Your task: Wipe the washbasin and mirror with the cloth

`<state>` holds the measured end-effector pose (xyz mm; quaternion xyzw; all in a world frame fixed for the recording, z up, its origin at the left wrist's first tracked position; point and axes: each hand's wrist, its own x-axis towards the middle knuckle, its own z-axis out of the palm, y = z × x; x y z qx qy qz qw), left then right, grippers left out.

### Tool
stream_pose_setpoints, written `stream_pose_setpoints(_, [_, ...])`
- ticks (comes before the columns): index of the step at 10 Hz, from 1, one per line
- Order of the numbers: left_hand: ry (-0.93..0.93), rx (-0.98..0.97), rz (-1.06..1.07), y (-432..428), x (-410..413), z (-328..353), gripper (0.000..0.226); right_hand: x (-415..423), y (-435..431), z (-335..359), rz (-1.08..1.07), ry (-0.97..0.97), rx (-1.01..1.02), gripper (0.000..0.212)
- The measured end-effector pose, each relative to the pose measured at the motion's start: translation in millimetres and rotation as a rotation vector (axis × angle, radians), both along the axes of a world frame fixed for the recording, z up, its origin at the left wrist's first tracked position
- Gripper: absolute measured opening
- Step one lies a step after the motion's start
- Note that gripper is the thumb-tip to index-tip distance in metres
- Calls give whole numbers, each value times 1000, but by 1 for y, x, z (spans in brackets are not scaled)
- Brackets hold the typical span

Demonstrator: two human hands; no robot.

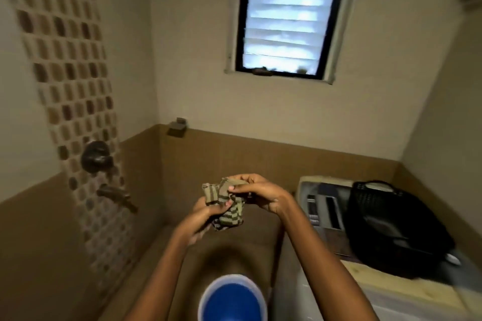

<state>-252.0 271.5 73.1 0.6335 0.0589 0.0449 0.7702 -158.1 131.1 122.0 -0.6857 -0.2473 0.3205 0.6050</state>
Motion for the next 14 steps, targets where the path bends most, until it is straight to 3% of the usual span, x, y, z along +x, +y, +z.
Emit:
stream_pose_setpoints(1, [58, -232, -130, -63, 54, -12, 17, 35, -76, -20, -280, 51, 22, 40])
stream_pose_setpoints(2, [141, -346, -204, -117, 101, -20, 20, 64, -141, -33, -551, 80, 43, 34])
stream_pose_setpoints(3, [215, -260, -101, -157, 144, -31, 20, 92, -195, -32, -797, 42, 64, 28])
stream_pose_setpoints(4, [296, -197, -137, -200, 182, -34, 47, 122, -250, -28, -887, -22, -30, 30])
stream_pose_setpoints(5, [334, -226, -209, -237, 218, -36, 35, 151, -297, -29, -940, -34, -156, 34])
stream_pose_setpoints(7, [407, -144, -208, -272, 268, -72, 50, 188, -344, -73, -1016, 78, -260, 43])
stream_pose_setpoints(8, [481, -177, -195, -277, 273, -89, 42, 190, -345, -98, -984, 151, -350, 42])
stream_pose_setpoints(9, [500, -141, -193, -278, 275, -104, 30, 184, -337, -106, -857, 226, -495, 29])
stream_pose_setpoints(10, [515, -10, -235, -278, 265, -106, 39, 180, -327, -102, -721, 220, -587, 16])
stream_pose_setpoints(11, [418, 280, -225, -269, 257, -100, 61, 179, -315, -96, -673, 208, -570, 20])
stream_pose_setpoints(12, [284, 379, -187, -243, 242, -88, 72, 183, -292, -87, -672, 43, -609, 24])
stream_pose_setpoints(13, [181, 610, -104, -203, 225, -75, 84, 187, -250, -73, -757, -255, -682, 35])
stream_pose_setpoints(14, [38, 837, 100, -161, 205, -55, 85, 174, -191, -50, -740, -411, -675, 56])
